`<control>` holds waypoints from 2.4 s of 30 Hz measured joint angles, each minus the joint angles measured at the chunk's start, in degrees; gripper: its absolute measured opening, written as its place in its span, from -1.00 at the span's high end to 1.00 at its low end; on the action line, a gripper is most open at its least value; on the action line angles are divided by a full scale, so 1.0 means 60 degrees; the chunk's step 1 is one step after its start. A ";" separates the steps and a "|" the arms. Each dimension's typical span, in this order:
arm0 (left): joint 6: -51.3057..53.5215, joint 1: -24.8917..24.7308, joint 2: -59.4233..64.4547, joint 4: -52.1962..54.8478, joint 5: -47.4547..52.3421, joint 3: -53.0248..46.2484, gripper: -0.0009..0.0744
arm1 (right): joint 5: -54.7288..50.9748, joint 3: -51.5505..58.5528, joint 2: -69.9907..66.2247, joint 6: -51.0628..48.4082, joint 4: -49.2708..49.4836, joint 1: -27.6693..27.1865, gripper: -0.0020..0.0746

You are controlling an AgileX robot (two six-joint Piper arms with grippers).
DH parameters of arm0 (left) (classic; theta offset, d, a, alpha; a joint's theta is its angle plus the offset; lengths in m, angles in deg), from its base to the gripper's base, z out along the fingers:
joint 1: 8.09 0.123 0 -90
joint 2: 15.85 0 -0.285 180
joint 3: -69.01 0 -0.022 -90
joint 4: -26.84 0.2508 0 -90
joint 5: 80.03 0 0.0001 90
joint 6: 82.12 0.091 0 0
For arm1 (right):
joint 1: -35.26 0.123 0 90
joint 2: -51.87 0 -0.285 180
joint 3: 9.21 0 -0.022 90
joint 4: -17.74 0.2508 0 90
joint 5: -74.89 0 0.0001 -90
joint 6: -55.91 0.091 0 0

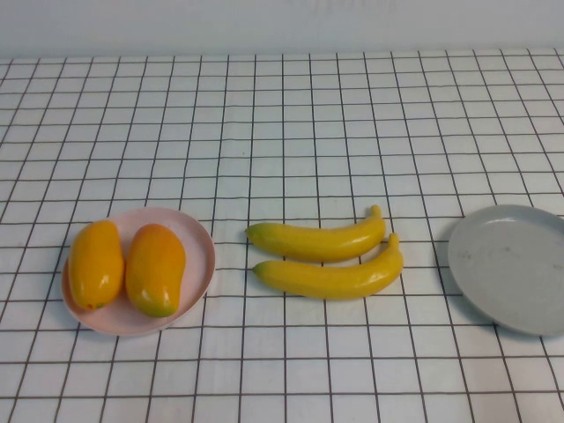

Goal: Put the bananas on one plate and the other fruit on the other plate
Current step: Put another type of fruit in the right plate

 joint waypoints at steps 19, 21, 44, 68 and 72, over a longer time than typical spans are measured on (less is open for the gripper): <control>0.0005 0.0000 0.0000 0.0000 0.0000 0.0000 0.99 | -0.6059 -0.7321 -0.7452 -0.3871 -0.7517 0.0310 0.87; 0.0005 0.0000 0.0000 0.0000 0.0000 0.0000 0.99 | -0.6368 -0.7861 -0.8428 -0.4583 -0.7473 0.0876 0.72; 0.0005 0.0000 0.0000 0.0000 0.0000 0.0000 0.99 | -0.6296 -1.2606 -1.6820 -0.7996 -1.0601 0.5982 -0.59; 0.0005 0.0000 0.0000 0.0000 0.0000 0.0000 0.99 | -0.6643 -1.3979 -1.9138 -0.8137 -1.0231 0.6274 -0.09; 0.0005 0.0000 0.0000 0.0000 0.0000 0.0000 0.99 | -0.6502 -1.3995 -1.9162 -0.7728 -1.0233 0.6274 0.07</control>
